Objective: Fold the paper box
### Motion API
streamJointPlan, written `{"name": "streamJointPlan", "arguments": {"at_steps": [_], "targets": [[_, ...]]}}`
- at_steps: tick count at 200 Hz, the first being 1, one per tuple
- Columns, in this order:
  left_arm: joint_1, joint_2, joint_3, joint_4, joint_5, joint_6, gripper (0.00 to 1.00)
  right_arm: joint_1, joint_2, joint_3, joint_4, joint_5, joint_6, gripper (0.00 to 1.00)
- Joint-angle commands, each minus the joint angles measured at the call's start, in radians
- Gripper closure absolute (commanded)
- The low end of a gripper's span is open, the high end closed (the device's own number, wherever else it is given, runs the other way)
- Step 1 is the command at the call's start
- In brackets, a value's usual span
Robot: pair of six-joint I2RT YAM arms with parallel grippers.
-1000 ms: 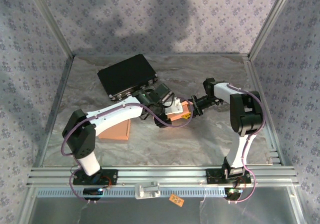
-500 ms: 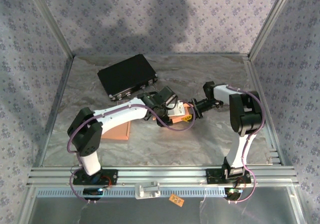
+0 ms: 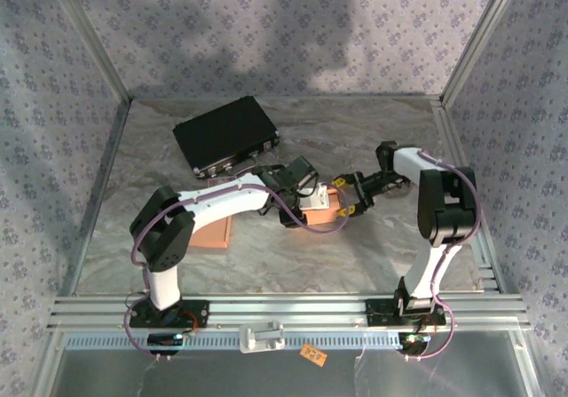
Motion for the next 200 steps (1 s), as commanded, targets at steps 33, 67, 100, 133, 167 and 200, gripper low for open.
{"name": "streamJointPlan", "arguments": {"at_steps": [33, 67, 100, 133, 167, 200], "targets": [[-0.002, 0.008, 0.046, -0.030, 0.019, -0.007, 0.38, -0.132, -0.282, 0.205, -0.164, 0.361, -0.368, 0.35], [-0.002, 0.012, 0.061, -0.031, 0.029, -0.044, 0.40, 0.033, -0.521, 0.074, 0.087, 0.730, -0.666, 0.49], [-0.003, 0.005, 0.055, -0.023, 0.034, -0.045, 0.41, 0.164, -0.663, -0.172, 0.295, 0.819, -0.892, 0.53], [-0.001, 0.001, 0.055, -0.024, 0.037, -0.042, 0.47, 0.171, -0.570, -0.124, 0.199, 0.757, -1.011, 0.60], [-0.001, 0.004, 0.065, -0.025, 0.041, -0.048, 0.52, 0.231, -0.502, -0.089, 0.207, 0.751, -1.125, 0.56], [0.004, 0.011, 0.077, -0.033, 0.046, -0.046, 0.52, 0.268, -0.455, -0.038, 0.170, 0.777, -1.182, 0.57]]}}
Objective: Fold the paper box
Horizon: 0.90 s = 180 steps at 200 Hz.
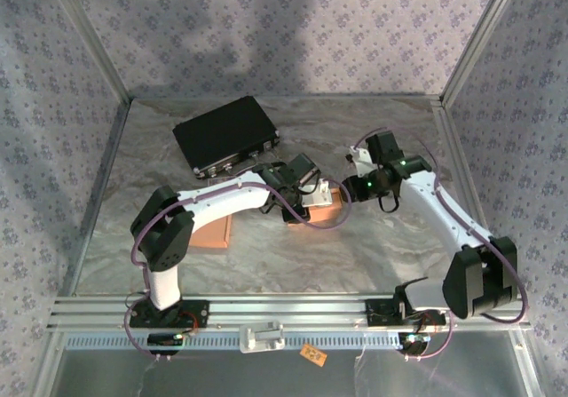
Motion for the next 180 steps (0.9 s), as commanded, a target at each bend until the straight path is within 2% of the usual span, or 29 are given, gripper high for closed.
{"name": "streamJointPlan", "arguments": {"at_steps": [1, 33, 113, 155, 180], "targets": [[0.004, 0.008, 0.044, -0.019, 0.022, -0.001, 0.52, 0.019, 0.015, 0.052, -0.024, 0.030, -0.098, 0.57], [0.010, 0.010, 0.050, -0.024, 0.036, -0.003, 0.52, 0.035, 0.024, 0.045, -0.033, 0.047, -0.133, 0.66], [0.026, 0.016, 0.049, -0.033, 0.084, -0.014, 0.52, 0.038, 0.068, 0.053, 0.000, 0.086, -0.153, 0.67], [0.034, 0.019, 0.051, -0.035, 0.092, -0.020, 0.52, 0.043, 0.081, 0.069, 0.011, 0.074, -0.137, 0.84], [0.043, 0.028, 0.058, -0.035, 0.099, -0.030, 0.52, 0.045, 0.085, 0.075, 0.007, 0.074, -0.133, 0.91]]}}
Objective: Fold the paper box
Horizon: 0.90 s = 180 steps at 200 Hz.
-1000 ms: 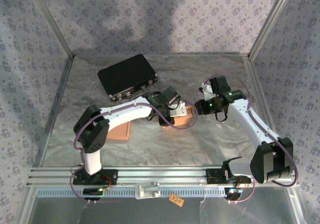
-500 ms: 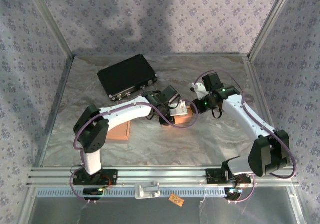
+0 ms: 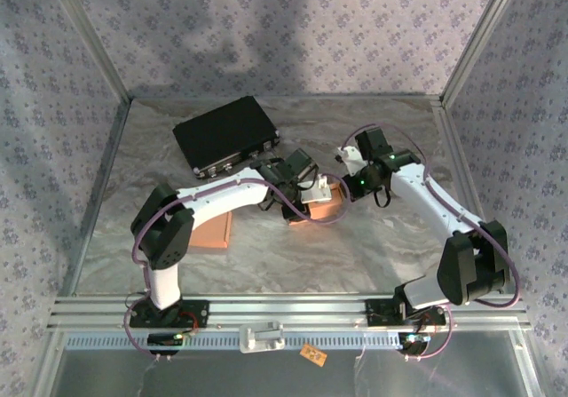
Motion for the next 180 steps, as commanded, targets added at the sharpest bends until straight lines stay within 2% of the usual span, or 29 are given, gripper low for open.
{"name": "streamJointPlan", "arguments": {"at_steps": [1, 47, 100, 180], "targets": [[0.013, 0.017, 0.041, -0.031, 0.037, -0.014, 0.52, 0.007, 0.009, 0.036, -0.005, 0.004, 0.002, 0.91], [0.029, 0.021, 0.051, -0.032, 0.058, -0.023, 0.52, 0.017, 0.009, 0.045, -0.004, -0.004, 0.014, 1.00], [0.035, 0.037, 0.074, -0.040, 0.060, -0.031, 0.52, 0.042, 0.023, 0.109, -0.076, -0.014, 0.063, 1.00], [0.045, 0.049, 0.098, -0.072, 0.075, -0.045, 0.55, 0.027, 0.027, 0.073, -0.083, -0.071, 0.200, 1.00]]}}
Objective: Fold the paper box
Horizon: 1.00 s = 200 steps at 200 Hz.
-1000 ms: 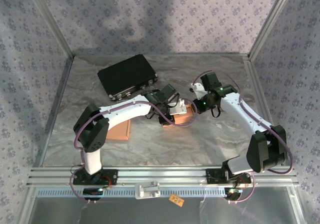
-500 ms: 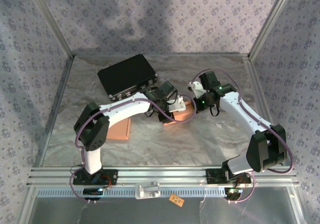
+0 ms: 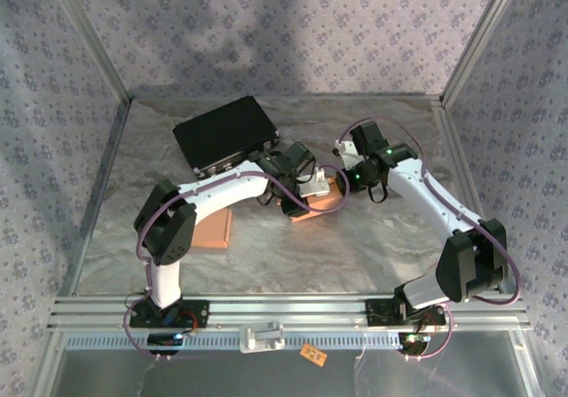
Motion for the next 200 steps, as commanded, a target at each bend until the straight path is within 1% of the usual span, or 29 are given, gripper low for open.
{"name": "streamJointPlan", "arguments": {"at_steps": [1, 10, 14, 36, 76, 114, 150, 162, 173, 200], "targets": [[0.009, 0.017, 0.038, -0.016, 0.033, -0.015, 0.55, -0.008, 0.006, -0.006, -0.034, -0.046, 0.066, 1.00], [0.010, 0.019, 0.042, -0.019, 0.035, -0.018, 0.55, -0.006, 0.002, -0.006, -0.027, -0.045, 0.085, 1.00], [0.013, 0.020, 0.043, -0.021, 0.036, -0.020, 0.55, -0.008, 0.000, -0.039, -0.024, -0.045, 0.091, 1.00], [0.016, 0.026, 0.049, -0.025, 0.043, -0.026, 0.55, -0.007, -0.014, -0.078, 0.011, -0.043, 0.117, 1.00], [0.022, 0.036, 0.060, -0.035, 0.056, -0.031, 0.55, -0.008, -0.030, -0.137, 0.051, -0.014, 0.148, 1.00], [0.031, 0.039, 0.069, -0.037, 0.056, -0.036, 0.55, 0.004, -0.075, -0.213, 0.131, 0.022, 0.189, 1.00], [0.035, -0.007, 0.046, -0.003, 0.035, -0.095, 0.48, 0.022, -0.093, -0.208, 0.130, 0.086, 0.185, 1.00], [0.035, -0.032, 0.022, 0.004, 0.024, -0.125, 0.43, 0.028, -0.098, -0.202, 0.129, 0.101, 0.187, 1.00], [0.035, -0.053, -0.002, 0.049, 0.015, -0.155, 0.39, 0.035, -0.096, -0.195, 0.128, 0.111, 0.195, 1.00], [0.034, -0.069, -0.002, 0.038, -0.007, -0.198, 0.37, 0.066, -0.088, -0.178, 0.117, 0.158, 0.209, 1.00]]}}
